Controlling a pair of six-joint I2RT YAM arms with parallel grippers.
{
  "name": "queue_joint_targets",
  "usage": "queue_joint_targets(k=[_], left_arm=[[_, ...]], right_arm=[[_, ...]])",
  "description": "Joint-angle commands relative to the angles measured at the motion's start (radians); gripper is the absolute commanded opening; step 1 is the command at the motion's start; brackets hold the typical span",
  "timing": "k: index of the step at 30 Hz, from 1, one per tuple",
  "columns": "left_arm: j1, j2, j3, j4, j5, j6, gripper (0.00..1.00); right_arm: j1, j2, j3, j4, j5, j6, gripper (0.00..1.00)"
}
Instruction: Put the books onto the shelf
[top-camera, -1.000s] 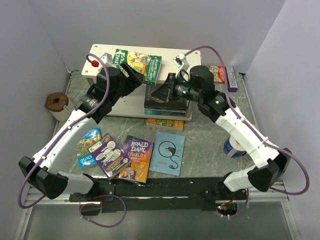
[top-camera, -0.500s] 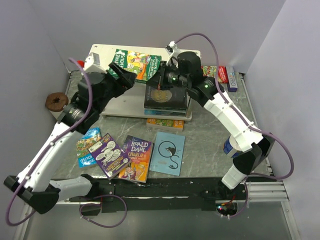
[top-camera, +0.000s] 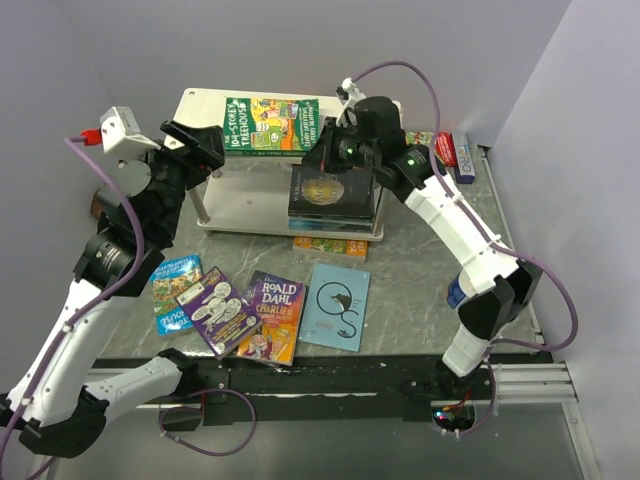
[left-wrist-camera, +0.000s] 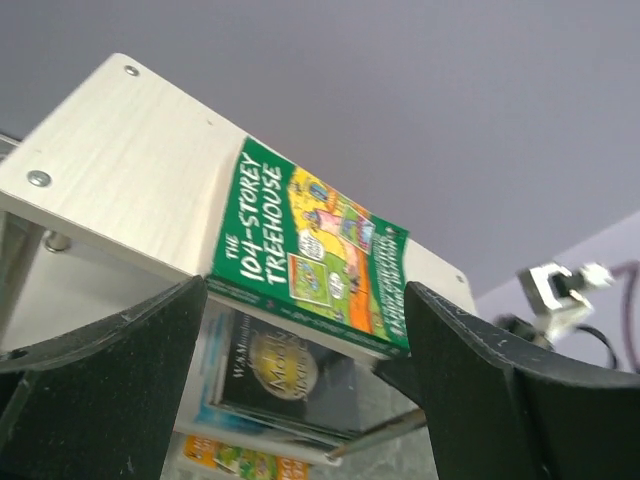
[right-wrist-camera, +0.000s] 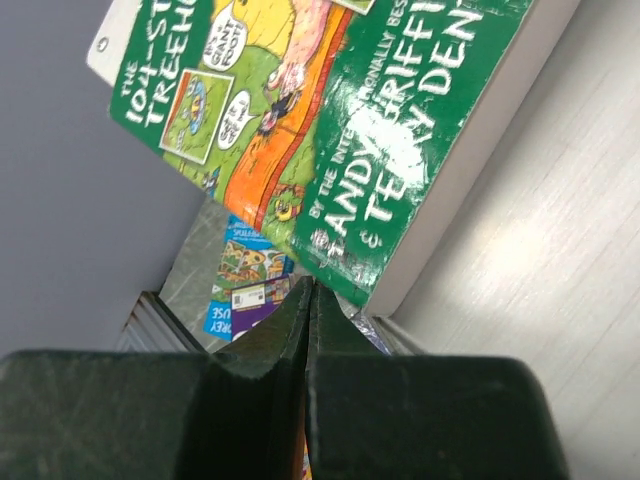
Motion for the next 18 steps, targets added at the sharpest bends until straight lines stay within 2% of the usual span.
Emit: queue_joint_targets(k=[1,2,6,7,8,13,18], left_arm=[[0.058,0.066,0.028,0.028,0.037,0.06,0.83],[0.067,0.075,0.028,0.026,0.118,0.072,0.81],[0.08,0.088,-0.025,0.086,0.307,0.14,0.39],[0.081,0.081,-0.065,0.103,0.32,0.144,0.12],[0.084,0.071,-0.082,0.114,0.327,0.15,0.01],[0.117,0.075,-0.128,0.151,0.429,0.152,0.01],[0.143,0.134,-0.116,0.148,0.452,0.141,0.01]], right_arm=[[-0.001,-0.147,-0.099,0.119,-0.048,-0.021,0.03],[0.0,-0.161,-0.11,0.11,-0.042,-0.022,0.03],[0.0,-0.28,-0.223,0.142,-0.005,-0.01,0.01],[0.0,-0.305,-0.286,0.153,-0.002,-0.002,0.0],[0.0,-0.329,-0.317,0.167,-0.001,0.001,0.0],[0.005,-0.475,-0.492,0.221,0.016,0.024,0.0],[0.006,-0.527,-0.547,0.205,0.038,0.012,0.0]])
